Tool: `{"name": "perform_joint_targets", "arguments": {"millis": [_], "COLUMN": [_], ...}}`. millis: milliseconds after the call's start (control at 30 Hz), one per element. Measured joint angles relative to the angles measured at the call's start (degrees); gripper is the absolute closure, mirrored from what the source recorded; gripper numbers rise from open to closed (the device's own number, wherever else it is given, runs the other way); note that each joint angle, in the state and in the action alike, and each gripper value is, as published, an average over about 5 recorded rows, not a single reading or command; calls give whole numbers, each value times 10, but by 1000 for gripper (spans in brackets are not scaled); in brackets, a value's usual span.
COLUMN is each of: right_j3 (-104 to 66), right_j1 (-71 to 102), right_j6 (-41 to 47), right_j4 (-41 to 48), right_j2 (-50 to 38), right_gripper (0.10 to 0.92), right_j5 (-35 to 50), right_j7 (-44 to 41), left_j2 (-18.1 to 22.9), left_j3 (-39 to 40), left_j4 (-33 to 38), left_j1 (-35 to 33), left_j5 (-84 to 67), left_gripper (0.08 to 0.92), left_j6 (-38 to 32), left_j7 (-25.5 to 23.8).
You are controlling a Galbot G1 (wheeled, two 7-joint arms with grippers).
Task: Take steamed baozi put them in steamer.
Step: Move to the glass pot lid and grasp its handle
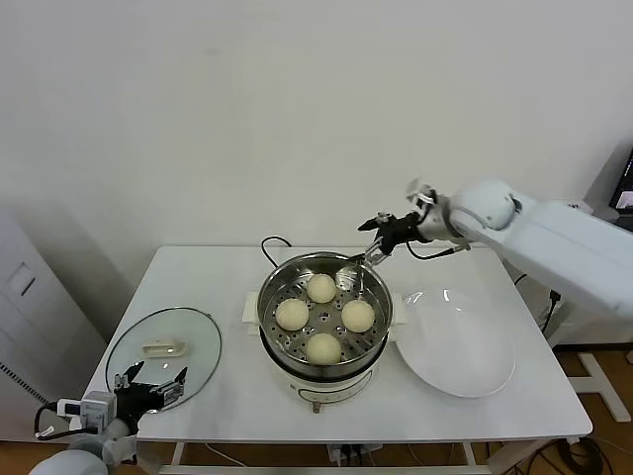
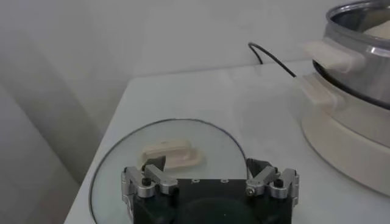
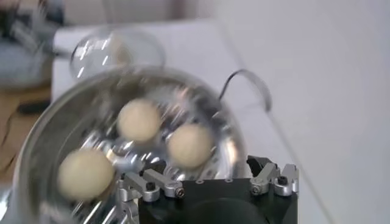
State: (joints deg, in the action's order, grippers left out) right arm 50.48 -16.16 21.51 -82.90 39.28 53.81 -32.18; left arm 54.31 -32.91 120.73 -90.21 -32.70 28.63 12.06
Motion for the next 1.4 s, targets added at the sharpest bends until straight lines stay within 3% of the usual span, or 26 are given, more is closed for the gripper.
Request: {"name": "perform_joint_targets", "arguments": {"millis": [333, 800, 1033, 1400], "right_j3": [-321, -703, -816, -908], "right_j1": [302, 668, 784, 874], "right_j6": [-117, -210, -230, -248], "right_j4": [-36, -87, -99, -102], "right_j2": [-14, 111, 185, 269], "right_gripper": [203, 203, 203, 203], "right_j5": [-34, -165, -218, -266], "right_j7": [131, 217, 207, 190], "left_j2": [6, 6, 6, 24], "left_j3": [0, -11, -18, -12], "left_j4": [-10, -38, -75, -162], "left_j1": [22, 54, 57, 62], "left_j5": [0, 40, 177, 510], "left_gripper": [177, 177, 177, 177], "left_j6": [-8, -43, -90, -214], "left_j7": [-3, -21, -43, -68]}}
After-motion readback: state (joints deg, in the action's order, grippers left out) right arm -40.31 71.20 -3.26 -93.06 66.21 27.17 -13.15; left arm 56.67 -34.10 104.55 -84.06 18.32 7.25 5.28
